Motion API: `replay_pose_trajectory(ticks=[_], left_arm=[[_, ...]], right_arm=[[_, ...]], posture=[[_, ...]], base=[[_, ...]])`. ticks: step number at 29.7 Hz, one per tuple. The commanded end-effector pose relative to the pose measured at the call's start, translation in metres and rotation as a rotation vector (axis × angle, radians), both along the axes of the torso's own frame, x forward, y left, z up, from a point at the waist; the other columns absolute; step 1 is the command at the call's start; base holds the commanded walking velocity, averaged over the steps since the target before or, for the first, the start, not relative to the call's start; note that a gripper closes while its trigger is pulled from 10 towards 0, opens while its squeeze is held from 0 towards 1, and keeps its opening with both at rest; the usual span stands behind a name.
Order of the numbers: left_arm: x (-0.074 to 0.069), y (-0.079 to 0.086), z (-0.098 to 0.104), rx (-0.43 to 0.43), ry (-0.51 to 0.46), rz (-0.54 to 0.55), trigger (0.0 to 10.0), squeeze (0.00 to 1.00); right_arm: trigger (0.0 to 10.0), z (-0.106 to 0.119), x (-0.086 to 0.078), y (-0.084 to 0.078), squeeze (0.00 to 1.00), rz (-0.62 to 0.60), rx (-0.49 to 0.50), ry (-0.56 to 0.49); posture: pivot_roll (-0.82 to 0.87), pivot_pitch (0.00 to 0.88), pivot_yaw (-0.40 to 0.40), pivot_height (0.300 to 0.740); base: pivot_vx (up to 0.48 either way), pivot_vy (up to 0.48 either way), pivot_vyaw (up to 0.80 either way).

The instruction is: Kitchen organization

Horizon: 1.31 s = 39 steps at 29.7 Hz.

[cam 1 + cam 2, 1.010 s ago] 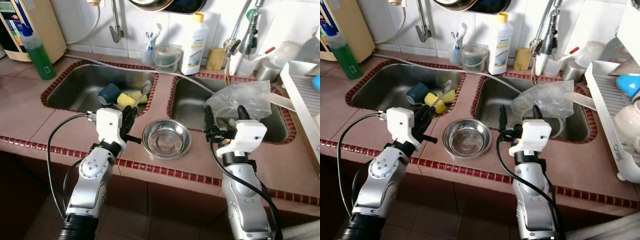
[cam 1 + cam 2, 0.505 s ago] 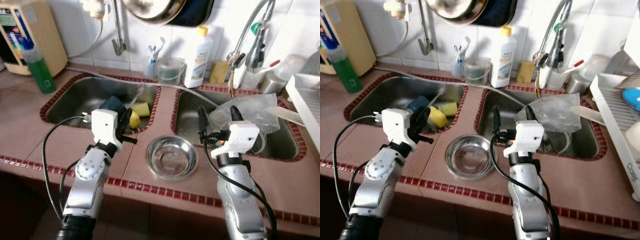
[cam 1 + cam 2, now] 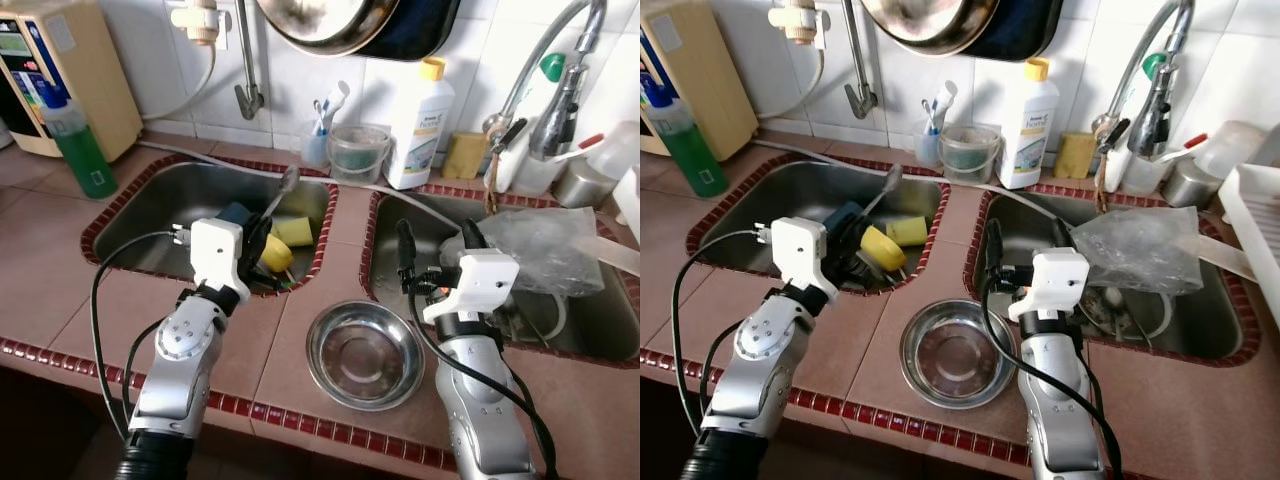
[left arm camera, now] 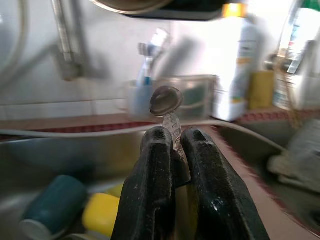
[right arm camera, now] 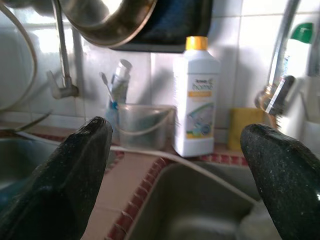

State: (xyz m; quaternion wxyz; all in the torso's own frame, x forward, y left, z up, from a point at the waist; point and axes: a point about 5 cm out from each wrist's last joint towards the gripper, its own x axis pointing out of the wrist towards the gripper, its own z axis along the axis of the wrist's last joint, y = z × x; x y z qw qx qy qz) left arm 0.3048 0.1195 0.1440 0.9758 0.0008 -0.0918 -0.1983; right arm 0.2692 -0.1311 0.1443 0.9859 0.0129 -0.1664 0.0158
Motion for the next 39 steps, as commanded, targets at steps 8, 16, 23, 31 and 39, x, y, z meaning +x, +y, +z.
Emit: replay_pose_trajectory(ticks=[8, 16, 23, 31, 39], left_arm=[[-0.002, 0.0018, -0.0008, 0.026, 0.013, -0.015, 10.0, 0.0], [-0.0025, 0.0026, -0.0015, 0.04, 0.02, -0.017, 10.0, 0.0], [-0.0032, 0.0023, -0.0019, 0.046, 0.021, -0.02, 10.0, 0.0], [-0.0035, 0.002, -0.0022, 0.052, 0.024, -0.022, 10.0, 0.0], [-0.0049, 0.0003, -0.0027, 0.055, 0.027, -0.028, 10.0, 0.0]], right_arm=[[10.0, 0.0066, -0.0026, 0.0017, 0.0, -0.003, 0.009, -0.023], [10.0, 0.0065, -0.0033, 0.0026, 0.0, -0.001, 0.013, -0.021], [10.0, 0.0061, -0.0043, 0.0029, 0.0, -0.001, 0.014, -0.019], [10.0, 0.0055, -0.0051, 0.0037, 0.0, -0.001, 0.015, -0.017], [10.0, 0.005, -0.0065, 0.004, 0.0, 0.001, 0.016, -0.013]], posture=[[-0.11, 0.051, 0.025, 0.74], [-0.1, 0.054, 0.027, 0.74], [-0.1, 0.056, 0.029, 0.74], [-0.1, 0.057, 0.031, 0.74], [-0.11, 0.06, 0.03, 0.74]], base=[[0.0, 0.135, 0.0], [0.0, 0.317, 0.0], [0.0, 0.33, 0.0], [0.0, 0.324, 0.0], [0.0, 0.174, 0.0]])
